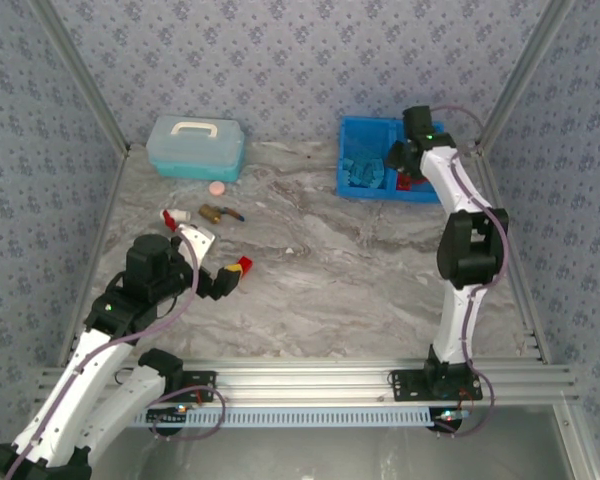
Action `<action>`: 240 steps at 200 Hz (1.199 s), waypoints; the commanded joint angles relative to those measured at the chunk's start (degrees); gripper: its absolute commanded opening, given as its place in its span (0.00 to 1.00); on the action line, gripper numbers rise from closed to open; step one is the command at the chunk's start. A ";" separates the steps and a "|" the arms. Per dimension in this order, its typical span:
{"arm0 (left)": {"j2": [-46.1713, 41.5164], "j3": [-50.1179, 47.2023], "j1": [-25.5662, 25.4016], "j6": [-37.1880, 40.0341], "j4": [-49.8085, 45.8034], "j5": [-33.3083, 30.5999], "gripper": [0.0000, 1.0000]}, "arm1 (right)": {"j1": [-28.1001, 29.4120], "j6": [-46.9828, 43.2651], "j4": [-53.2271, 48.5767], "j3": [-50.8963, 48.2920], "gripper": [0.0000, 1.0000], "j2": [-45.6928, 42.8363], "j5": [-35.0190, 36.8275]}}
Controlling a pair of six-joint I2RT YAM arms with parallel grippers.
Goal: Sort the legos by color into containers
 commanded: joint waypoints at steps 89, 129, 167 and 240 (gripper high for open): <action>-3.08 1.37 0.41 -1.47 -4.95 -20.50 0.99 | 38.65 32.52 -8.40 -7.97 0.59 -0.45 0.69; -0.76 2.86 0.43 -0.84 -8.60 -22.32 0.99 | 45.09 37.23 -7.50 -0.61 0.75 7.74 -3.85; -0.10 3.71 0.43 -1.03 -10.33 -24.41 0.99 | 47.52 38.37 -9.04 8.82 0.82 14.90 -5.62; -0.66 3.36 0.50 -0.54 -10.10 -24.75 0.99 | 49.27 43.19 -13.03 18.84 0.84 24.51 -5.70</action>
